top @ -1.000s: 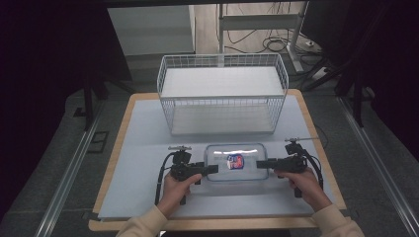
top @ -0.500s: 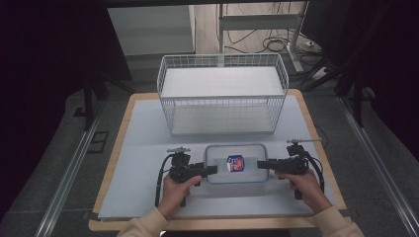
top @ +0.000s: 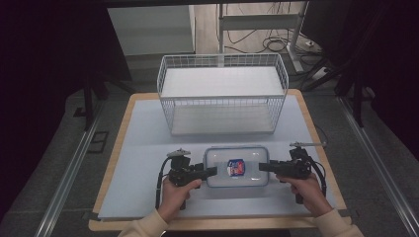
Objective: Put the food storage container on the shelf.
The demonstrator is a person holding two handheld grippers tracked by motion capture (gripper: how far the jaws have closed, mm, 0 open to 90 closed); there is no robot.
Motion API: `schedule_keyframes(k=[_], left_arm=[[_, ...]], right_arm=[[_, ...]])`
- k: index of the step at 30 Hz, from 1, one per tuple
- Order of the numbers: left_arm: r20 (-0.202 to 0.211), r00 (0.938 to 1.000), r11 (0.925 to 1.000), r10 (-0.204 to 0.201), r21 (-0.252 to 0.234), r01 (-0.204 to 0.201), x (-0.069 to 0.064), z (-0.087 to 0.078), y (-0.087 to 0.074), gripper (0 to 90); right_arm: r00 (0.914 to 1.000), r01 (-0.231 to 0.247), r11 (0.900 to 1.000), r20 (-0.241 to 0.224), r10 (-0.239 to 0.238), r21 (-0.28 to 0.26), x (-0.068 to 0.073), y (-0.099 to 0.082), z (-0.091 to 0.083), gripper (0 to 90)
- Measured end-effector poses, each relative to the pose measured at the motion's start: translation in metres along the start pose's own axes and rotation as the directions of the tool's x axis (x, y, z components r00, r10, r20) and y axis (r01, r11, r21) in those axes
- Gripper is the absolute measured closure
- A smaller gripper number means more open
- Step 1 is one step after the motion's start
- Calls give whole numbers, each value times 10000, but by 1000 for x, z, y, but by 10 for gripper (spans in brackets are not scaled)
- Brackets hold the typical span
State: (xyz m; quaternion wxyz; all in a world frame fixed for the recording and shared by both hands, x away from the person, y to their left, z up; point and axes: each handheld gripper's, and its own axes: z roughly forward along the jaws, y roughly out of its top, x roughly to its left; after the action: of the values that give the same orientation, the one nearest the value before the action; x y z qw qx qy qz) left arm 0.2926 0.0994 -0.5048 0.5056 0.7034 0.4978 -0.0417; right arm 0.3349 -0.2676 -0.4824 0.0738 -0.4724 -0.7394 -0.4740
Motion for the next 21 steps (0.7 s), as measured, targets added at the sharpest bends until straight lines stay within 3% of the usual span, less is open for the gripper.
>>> schedule_keyframes(k=[11,21], left_arm=[[-53,9999,9998,88,-152,-89,-2,-1,0,407],[-62,9989,9982,456,-386,-458,-6,-10,8,408]], right_arm=[[9994,335,9993,104,-333,-186,5,0,-2,480],[9981,620,9969,63,-618,-479,14,5,-8,481]])
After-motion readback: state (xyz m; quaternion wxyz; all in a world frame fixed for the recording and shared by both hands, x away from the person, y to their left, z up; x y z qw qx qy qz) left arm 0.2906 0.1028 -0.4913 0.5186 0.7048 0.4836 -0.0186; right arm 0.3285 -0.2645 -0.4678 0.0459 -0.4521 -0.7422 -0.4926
